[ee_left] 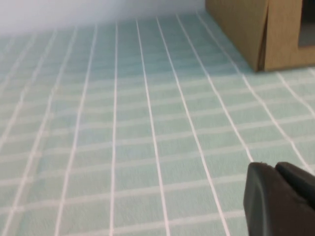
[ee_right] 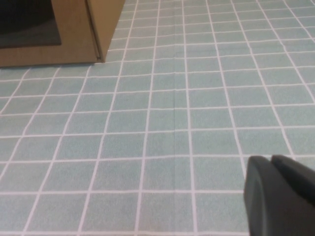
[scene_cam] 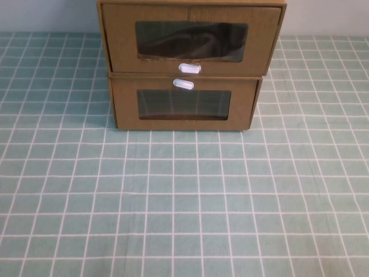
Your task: Close the shoe box
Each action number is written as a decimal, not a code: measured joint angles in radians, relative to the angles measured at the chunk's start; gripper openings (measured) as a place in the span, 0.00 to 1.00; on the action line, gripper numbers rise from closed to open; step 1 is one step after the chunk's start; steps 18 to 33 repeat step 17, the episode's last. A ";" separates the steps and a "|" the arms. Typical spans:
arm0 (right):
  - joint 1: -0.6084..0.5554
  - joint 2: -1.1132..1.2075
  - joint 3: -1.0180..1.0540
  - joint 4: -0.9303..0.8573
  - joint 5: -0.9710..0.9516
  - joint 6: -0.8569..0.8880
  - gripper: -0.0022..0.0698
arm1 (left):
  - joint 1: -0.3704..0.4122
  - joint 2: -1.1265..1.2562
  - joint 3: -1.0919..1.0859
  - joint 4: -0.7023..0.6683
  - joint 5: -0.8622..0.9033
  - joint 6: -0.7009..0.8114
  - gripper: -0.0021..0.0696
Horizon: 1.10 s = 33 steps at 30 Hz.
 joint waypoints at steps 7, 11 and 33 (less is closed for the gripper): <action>0.000 -0.002 0.000 0.002 0.000 0.000 0.01 | 0.001 0.000 0.000 0.081 0.036 -0.179 0.02; 0.000 -0.002 0.000 0.002 0.000 0.000 0.01 | 0.001 0.000 0.000 0.085 0.038 -0.195 0.02; 0.000 -0.002 0.000 0.004 0.000 0.000 0.01 | 0.001 0.000 0.000 0.089 0.038 -0.200 0.02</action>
